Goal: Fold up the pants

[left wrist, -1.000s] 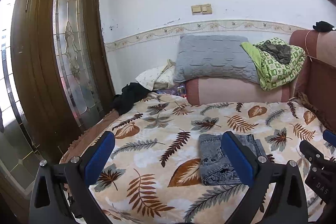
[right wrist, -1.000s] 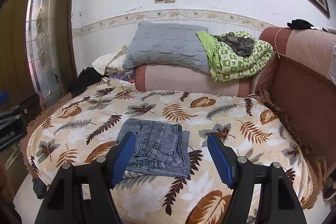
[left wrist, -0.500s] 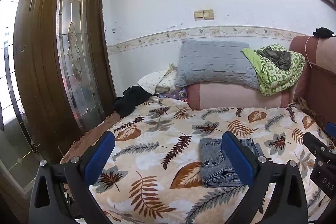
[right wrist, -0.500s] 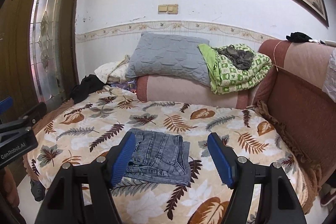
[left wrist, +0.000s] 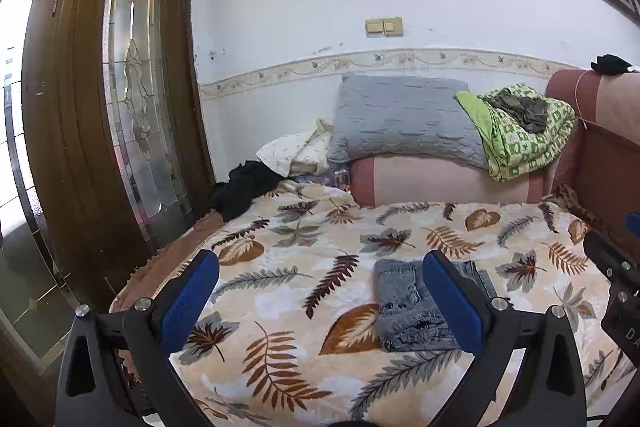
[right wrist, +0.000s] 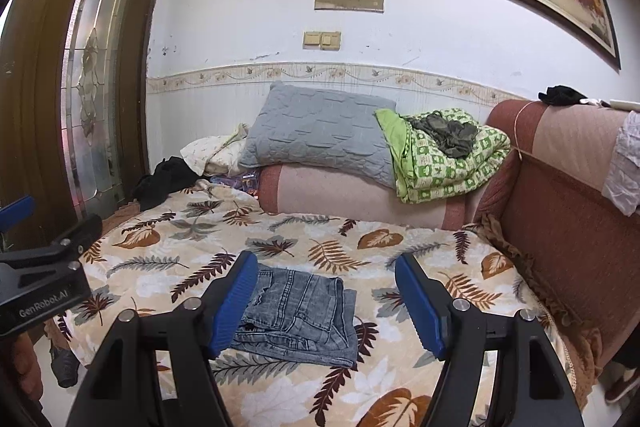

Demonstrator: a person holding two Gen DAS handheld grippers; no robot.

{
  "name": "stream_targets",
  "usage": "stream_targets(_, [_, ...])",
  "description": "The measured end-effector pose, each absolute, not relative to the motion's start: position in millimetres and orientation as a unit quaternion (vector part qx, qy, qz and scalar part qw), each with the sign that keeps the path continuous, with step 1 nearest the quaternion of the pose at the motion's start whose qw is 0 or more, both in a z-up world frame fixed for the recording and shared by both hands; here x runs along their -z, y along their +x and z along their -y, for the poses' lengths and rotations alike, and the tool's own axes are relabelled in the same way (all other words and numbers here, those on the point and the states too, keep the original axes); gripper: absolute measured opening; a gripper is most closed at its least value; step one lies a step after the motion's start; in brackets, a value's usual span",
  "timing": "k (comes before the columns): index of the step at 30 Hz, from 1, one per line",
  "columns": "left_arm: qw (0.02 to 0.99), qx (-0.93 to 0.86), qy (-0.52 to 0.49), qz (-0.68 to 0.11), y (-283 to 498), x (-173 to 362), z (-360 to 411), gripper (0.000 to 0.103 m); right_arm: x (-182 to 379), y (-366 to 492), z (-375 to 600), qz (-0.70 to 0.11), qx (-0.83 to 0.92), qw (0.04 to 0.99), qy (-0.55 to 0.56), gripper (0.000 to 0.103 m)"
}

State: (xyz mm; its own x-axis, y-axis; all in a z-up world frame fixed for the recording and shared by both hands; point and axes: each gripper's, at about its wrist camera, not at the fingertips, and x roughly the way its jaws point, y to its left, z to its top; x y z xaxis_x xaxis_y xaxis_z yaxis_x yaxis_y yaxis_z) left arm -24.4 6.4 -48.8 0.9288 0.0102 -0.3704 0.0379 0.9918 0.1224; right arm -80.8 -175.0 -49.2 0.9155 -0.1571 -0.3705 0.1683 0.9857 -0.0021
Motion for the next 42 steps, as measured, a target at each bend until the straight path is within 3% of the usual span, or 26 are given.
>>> stream_targets(42, [0.975, 0.053, 0.088, -0.198, -23.6, 41.3, 34.3, 0.101, 58.5, -78.4, 193.8, -0.199, 0.094, 0.975, 0.04, 0.076])
